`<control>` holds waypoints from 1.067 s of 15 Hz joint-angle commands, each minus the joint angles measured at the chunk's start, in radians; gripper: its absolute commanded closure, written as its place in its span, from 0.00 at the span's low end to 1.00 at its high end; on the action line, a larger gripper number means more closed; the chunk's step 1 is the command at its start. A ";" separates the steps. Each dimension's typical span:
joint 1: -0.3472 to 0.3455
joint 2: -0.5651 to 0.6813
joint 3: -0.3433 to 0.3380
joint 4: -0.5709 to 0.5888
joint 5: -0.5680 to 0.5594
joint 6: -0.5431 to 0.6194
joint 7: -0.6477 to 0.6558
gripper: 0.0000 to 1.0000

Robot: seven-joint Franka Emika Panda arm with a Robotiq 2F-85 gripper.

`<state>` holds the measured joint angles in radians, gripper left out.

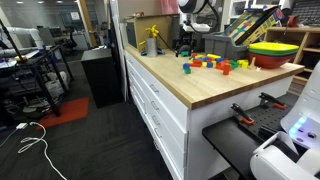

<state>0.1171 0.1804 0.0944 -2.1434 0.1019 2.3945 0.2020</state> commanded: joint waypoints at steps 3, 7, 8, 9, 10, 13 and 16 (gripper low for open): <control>-0.007 0.012 -0.008 0.011 -0.001 0.015 -0.006 0.37; -0.009 0.022 -0.014 0.021 -0.009 0.023 -0.007 0.67; -0.009 0.023 -0.016 0.023 -0.014 0.027 -0.004 0.76; -0.009 0.025 -0.019 0.023 -0.019 0.030 -0.002 0.48; -0.009 0.028 -0.022 0.024 -0.026 0.032 0.002 0.37; -0.011 0.046 -0.032 0.029 -0.047 0.041 0.007 0.22; -0.014 0.076 -0.043 0.047 -0.056 0.047 0.007 0.02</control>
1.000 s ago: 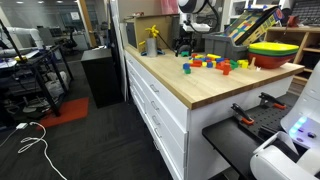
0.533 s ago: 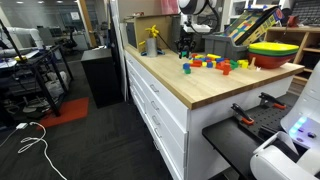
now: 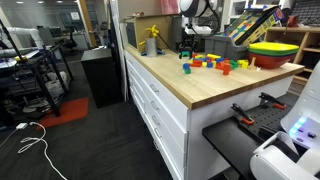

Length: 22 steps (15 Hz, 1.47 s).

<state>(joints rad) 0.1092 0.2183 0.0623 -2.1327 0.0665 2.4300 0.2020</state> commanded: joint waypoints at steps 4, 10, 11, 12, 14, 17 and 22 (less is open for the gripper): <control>-0.010 0.083 -0.021 0.073 -0.019 0.013 0.003 0.00; -0.006 0.068 -0.024 0.061 -0.009 -0.021 0.030 0.00; -0.004 0.053 -0.024 0.047 -0.007 -0.030 0.036 0.00; -0.003 0.036 -0.023 0.030 -0.002 -0.042 0.045 0.00; -0.003 0.012 -0.022 0.005 0.009 -0.068 0.071 0.00; 0.003 -0.013 -0.018 -0.029 0.013 -0.098 0.113 0.00; 0.014 -0.035 0.005 -0.079 0.047 -0.114 0.140 0.00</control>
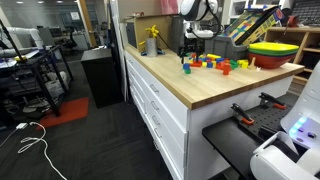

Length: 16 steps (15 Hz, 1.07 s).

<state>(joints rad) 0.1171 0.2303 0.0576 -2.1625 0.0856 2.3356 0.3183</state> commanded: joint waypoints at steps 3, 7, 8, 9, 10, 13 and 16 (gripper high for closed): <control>0.014 -0.048 0.018 -0.069 0.035 -0.003 0.032 0.00; 0.021 -0.045 0.017 -0.068 0.027 0.011 0.040 0.00; 0.022 -0.045 0.016 -0.067 0.027 0.013 0.042 0.00; 0.022 -0.046 0.015 -0.067 0.025 0.015 0.047 0.00; 0.023 -0.048 0.015 -0.067 0.025 0.017 0.056 0.00; 0.025 -0.052 0.015 -0.068 0.023 0.023 0.072 0.00; 0.028 -0.054 0.014 -0.069 0.019 0.031 0.091 0.00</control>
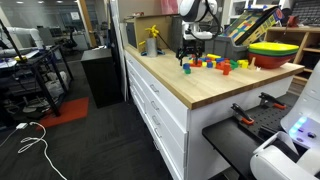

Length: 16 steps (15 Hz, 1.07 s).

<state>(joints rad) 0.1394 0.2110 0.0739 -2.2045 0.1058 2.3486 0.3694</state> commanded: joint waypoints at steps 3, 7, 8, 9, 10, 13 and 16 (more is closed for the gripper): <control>0.008 -0.035 -0.003 -0.025 -0.005 0.022 0.063 0.34; 0.009 -0.037 -0.002 -0.026 -0.005 0.027 0.069 0.66; 0.009 -0.037 -0.002 -0.026 -0.005 0.027 0.069 0.72; 0.009 -0.038 -0.002 -0.026 -0.005 0.028 0.068 0.79; 0.009 -0.038 -0.001 -0.026 -0.003 0.029 0.066 0.88; 0.010 -0.039 0.001 -0.027 0.000 0.030 0.062 0.92; 0.011 -0.041 0.001 -0.029 0.000 0.032 0.060 0.92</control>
<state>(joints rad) 0.1456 0.2033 0.0740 -2.2045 0.1044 2.3624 0.4055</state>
